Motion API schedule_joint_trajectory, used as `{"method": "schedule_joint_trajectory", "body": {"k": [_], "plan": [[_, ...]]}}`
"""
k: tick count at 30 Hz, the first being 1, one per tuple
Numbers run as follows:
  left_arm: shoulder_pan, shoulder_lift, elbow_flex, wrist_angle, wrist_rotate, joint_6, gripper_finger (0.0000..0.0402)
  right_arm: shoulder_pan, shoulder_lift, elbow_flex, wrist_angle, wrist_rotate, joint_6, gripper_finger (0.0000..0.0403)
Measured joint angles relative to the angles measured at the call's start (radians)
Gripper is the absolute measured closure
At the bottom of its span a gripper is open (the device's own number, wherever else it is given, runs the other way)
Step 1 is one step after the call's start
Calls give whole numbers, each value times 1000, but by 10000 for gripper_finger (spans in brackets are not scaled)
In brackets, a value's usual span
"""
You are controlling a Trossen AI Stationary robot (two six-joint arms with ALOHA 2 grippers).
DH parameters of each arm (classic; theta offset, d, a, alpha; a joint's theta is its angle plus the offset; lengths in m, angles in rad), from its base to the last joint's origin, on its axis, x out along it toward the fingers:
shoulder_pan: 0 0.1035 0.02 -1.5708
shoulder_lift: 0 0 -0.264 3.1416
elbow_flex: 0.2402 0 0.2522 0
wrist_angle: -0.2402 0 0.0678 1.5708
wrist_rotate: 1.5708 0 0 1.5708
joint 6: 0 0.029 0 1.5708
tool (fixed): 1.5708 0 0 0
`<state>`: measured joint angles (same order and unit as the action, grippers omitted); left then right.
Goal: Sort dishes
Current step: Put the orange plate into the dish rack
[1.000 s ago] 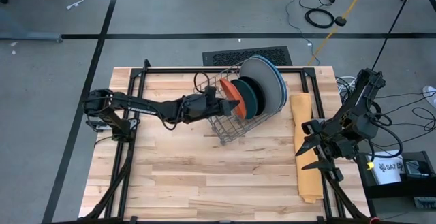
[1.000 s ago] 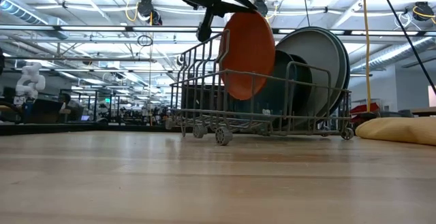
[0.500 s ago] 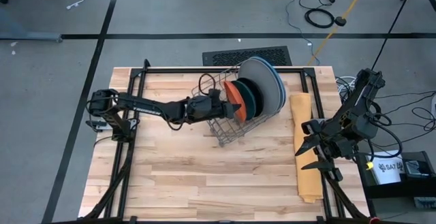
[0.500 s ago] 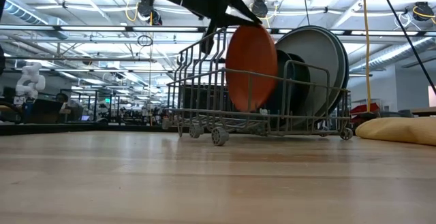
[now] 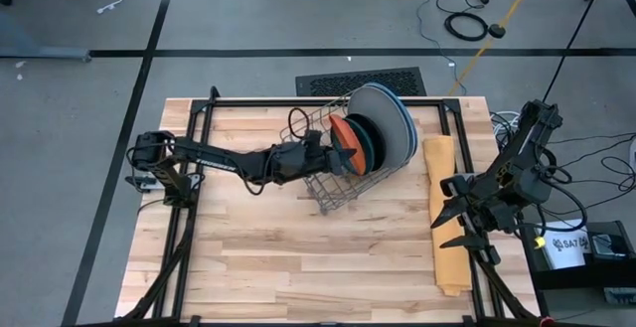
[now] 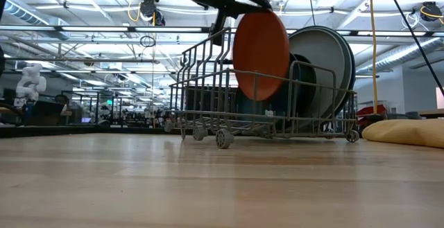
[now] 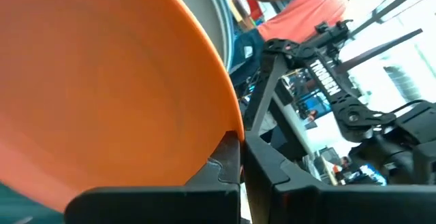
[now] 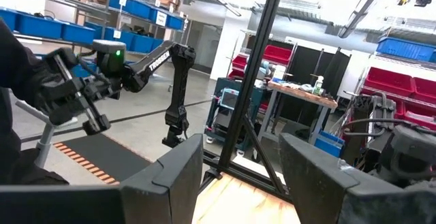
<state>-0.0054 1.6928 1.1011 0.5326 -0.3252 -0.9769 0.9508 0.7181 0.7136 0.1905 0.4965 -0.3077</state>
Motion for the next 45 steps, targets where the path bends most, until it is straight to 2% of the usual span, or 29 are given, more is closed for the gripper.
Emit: {"method": "schedule_joint_trajectory", "body": {"k": [7,11,23,29,35,41,45], "plan": [[-56,-2,2,-69,-71,-62,400,0,0,0,-14,1,0,218],[-84,-6,2,-82,-126,-60,400,0,0,0,-32,1,0,218],[-126,-76,2,-133,-156,-5,400,0,0,0,-43,1,0,218],[-172,-75,2,-215,-247,-10,400,0,0,0,-43,1,0,218],[-176,-74,0,-174,-283,41,400,0,0,0,-39,1,0,218],[-176,-33,-66,-8,-291,70,401,0,0,0,-30,0,0,218],[-174,-16,-99,33,-309,67,401,0,0,0,-26,0,7,218]]}}
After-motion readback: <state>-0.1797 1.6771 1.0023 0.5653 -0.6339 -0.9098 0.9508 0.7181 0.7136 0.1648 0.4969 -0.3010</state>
